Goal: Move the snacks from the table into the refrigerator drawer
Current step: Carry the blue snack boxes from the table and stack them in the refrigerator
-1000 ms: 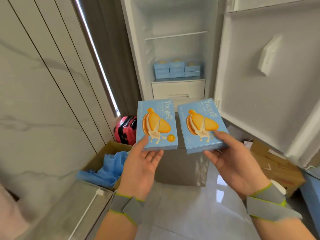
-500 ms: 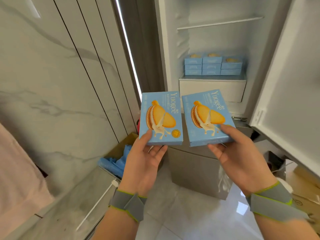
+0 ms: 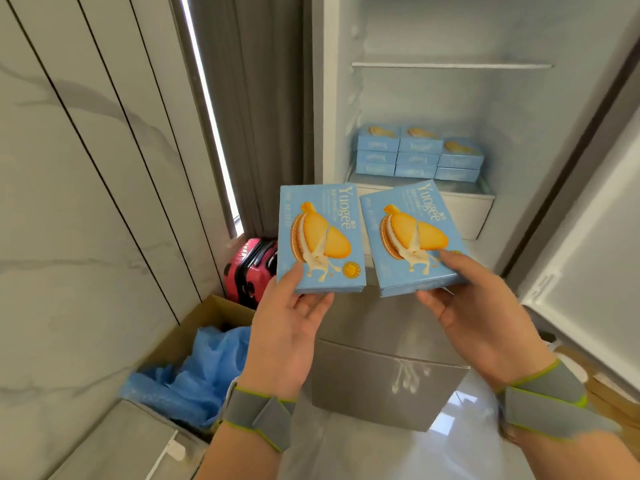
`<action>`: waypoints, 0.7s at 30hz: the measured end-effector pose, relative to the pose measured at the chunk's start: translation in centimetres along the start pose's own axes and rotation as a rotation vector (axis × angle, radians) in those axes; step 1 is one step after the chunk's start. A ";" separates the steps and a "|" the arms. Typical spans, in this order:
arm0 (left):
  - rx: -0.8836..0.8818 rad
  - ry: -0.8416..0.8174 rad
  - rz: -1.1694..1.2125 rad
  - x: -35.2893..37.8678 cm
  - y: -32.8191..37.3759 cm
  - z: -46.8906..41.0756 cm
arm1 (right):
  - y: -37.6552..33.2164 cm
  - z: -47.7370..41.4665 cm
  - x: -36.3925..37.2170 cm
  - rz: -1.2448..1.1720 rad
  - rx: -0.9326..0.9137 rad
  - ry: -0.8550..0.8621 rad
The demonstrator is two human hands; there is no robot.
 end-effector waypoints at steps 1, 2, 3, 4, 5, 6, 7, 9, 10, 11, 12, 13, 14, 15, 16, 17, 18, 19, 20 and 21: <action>-0.041 -0.026 -0.012 0.0 0.1 -2.4 | 0.1 -1.4 0.0 0.005 -0.027 0.040; -0.075 -0.045 -0.011 0.2 -0.1 -3.9 | 0.0 -2.1 -0.1 0.001 -0.039 0.068; -0.070 -0.042 -0.017 0.3 0.0 -4.4 | -0.2 -2.1 0.1 0.002 -0.041 0.064; -0.087 -0.064 -0.018 0.7 -0.1 -5.7 | -0.2 -2.5 0.0 0.017 -0.049 0.089; -0.109 -0.085 -0.013 1.0 -0.3 -6.7 | -0.1 -3.1 -0.4 0.030 -0.054 0.125; -0.144 -0.101 -0.009 1.3 -0.8 -7.8 | -0.2 -3.6 -0.7 0.028 -0.066 0.163; -0.178 -0.111 -0.019 1.5 -1.6 -9.2 | -0.4 -4.1 -1.3 0.027 -0.079 0.192; -0.197 -0.126 -0.021 2.0 -2.1 -10.1 | -0.6 -4.3 -1.8 0.023 -0.085 0.212; -0.218 -0.165 -0.012 2.8 -2.6 -10.9 | -0.8 -4.8 -2.5 0.022 -0.087 0.235; -0.218 -0.177 -0.031 3.2 -2.9 -12.1 | -1.1 -5.7 -2.9 0.018 -0.098 0.251; -0.222 -0.183 -0.047 3.9 -3.0 -13.1 | -1.5 -6.6 -3.0 0.018 -0.120 0.252; -0.229 -0.186 -0.057 4.5 -3.4 -13.8 | -1.8 -7.2 -3.7 0.018 -0.121 0.274; -0.222 -0.195 -0.067 7.1 -4.4 -16.7 | -3.3 -10.5 -5.1 -0.012 -0.124 0.275; -0.220 -0.196 -0.069 7.5 -4.7 -17.2 | -3.5 -11.0 -5.6 -0.009 -0.120 0.278; -0.204 -0.194 -0.082 8.5 -4.7 -18.1 | -4.0 -12.5 -5.9 -0.013 -0.122 0.267; -0.198 -0.209 -0.093 8.7 -4.6 -18.5 | -4.1 -13.1 -6.2 -0.025 -0.137 0.254; -0.196 -0.217 -0.093 8.7 -4.6 -18.5 | -4.0 -13.2 -6.3 -0.034 -0.144 0.255; -0.171 -0.213 -0.105 9.3 -4.6 -19.3 | -4.3 -14.4 -6.8 -0.057 -0.148 0.222; -0.163 -0.206 -0.110 9.7 -4.6 -19.5 | -4.4 -14.9 -6.9 -0.057 -0.149 0.207; -0.153 -0.192 -0.120 10.3 -4.5 -20.1 | -4.7 -16.1 -7.1 -0.071 -0.146 0.192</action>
Point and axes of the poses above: each hand's wrist, its own z-axis away from the middle knuckle, its own x-axis out of the palm, y = z × x, the point moved 5 cm from there along -z, towards the middle knuckle, and after that the axes turned 5 degrees about -x, right-handed, at the moved point
